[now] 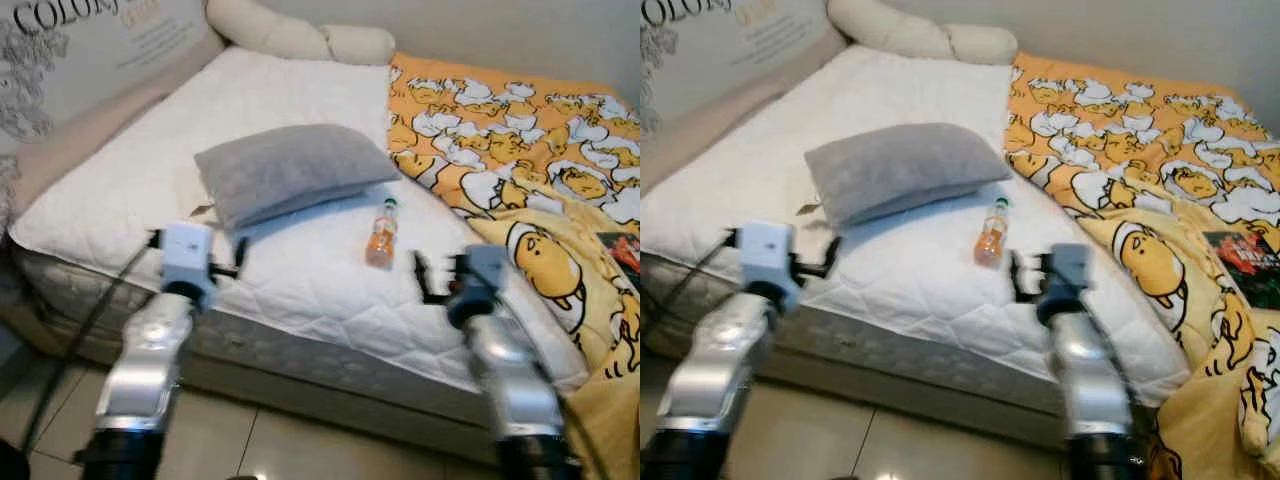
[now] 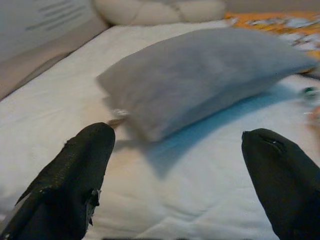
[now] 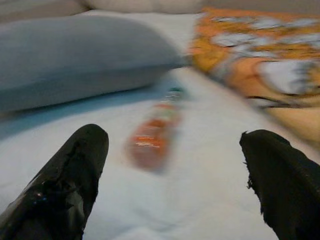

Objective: Clean up the room

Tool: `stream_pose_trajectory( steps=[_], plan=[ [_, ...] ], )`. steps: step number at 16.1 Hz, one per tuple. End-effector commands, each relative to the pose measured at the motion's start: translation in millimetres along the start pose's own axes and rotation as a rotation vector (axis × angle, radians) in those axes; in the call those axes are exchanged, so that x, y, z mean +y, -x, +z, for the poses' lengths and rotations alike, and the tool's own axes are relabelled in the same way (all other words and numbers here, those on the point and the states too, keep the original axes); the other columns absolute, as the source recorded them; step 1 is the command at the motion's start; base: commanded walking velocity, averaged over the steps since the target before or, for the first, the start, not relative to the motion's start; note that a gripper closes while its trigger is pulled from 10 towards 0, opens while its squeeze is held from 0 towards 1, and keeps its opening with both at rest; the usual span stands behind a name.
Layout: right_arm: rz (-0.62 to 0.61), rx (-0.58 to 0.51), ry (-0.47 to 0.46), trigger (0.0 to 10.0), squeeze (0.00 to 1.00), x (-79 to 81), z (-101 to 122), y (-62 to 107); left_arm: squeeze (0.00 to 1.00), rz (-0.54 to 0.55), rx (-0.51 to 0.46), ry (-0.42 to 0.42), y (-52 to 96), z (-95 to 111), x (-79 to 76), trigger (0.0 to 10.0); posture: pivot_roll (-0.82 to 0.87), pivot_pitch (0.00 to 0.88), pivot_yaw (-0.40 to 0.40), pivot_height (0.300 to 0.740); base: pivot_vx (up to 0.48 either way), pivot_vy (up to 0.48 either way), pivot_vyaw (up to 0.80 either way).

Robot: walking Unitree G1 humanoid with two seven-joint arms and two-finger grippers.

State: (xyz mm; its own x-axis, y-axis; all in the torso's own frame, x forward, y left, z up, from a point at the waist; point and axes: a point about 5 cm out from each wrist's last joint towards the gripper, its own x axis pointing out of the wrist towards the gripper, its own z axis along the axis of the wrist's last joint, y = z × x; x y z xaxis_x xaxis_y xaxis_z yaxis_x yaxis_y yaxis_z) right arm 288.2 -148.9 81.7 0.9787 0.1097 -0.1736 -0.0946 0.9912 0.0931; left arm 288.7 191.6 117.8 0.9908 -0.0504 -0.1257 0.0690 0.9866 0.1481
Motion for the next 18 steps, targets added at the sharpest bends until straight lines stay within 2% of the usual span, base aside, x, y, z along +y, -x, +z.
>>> stream_pose_trajectory(
  steps=[1, 18],
  plan=[
    [-0.023, -0.005, 0.010, 10.0, 0.00, -9.2, 5.0, -0.4, 0.00, -0.025, -0.015, -0.004, -2.8, 5.7, -6.3, 10.0, 0.10, 0.000, -0.044, 0.740, 0.277, 0.000, 0.00],
    [-0.031, 0.004, 0.008, 10.0, 0.00, -9.7, 3.8, -2.9, 0.00, -0.028, -0.006, -0.002, -2.5, 3.5, -1.3, 10.0, 0.10, 0.000, -0.034, 0.740, 0.283, 0.000, 0.00]
  ],
)
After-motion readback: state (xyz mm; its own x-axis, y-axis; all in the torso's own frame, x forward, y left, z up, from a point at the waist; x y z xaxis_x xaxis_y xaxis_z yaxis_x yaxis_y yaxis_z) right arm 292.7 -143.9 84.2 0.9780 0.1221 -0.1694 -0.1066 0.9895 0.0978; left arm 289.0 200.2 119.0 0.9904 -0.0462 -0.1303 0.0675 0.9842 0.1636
